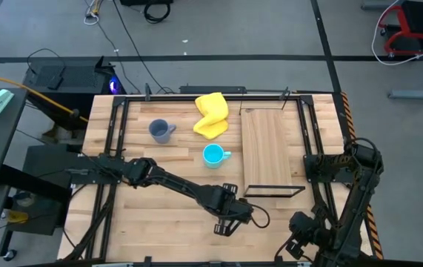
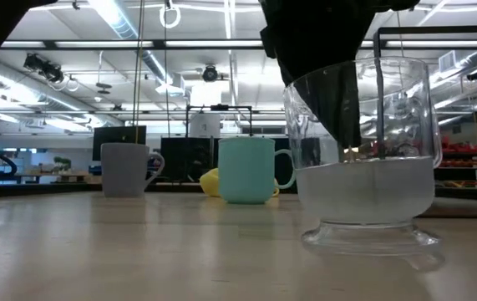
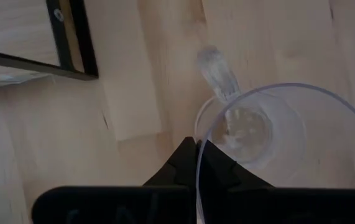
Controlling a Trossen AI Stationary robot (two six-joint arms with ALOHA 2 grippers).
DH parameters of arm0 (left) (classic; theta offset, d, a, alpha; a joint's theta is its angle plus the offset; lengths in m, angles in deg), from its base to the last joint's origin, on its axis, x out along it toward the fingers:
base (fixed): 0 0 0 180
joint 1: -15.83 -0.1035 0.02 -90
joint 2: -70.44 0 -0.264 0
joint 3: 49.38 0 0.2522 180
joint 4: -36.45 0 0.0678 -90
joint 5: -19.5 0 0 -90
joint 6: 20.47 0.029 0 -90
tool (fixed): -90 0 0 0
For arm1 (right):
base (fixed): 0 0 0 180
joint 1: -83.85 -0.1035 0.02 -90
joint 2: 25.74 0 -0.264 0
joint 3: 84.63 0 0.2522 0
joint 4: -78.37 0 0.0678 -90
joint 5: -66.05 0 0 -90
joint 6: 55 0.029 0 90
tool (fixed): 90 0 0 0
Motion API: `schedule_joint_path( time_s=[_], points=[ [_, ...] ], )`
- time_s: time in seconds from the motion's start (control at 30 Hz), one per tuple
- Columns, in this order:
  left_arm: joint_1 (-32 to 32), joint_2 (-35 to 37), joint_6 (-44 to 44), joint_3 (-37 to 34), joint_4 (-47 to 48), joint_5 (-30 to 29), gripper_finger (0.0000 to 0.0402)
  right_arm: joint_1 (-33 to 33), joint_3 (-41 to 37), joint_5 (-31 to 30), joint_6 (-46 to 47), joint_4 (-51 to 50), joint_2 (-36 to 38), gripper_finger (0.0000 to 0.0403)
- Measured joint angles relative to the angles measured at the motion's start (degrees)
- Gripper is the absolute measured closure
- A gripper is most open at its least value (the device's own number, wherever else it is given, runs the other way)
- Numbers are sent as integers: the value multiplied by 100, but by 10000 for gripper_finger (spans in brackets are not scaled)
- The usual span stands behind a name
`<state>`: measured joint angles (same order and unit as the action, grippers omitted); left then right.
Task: Stack small to large cups/mugs on shelf
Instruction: Put the transparent mug on the shelf
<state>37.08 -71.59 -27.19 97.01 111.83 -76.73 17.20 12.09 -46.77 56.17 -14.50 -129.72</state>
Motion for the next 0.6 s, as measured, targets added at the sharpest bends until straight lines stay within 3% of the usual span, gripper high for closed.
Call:
schedule_joint_path(
  time_s=[0.6],
  points=[
    [53,-29,14,-44,-39,-7,338,104,0,-24,-486,166,0,311]
  ],
)
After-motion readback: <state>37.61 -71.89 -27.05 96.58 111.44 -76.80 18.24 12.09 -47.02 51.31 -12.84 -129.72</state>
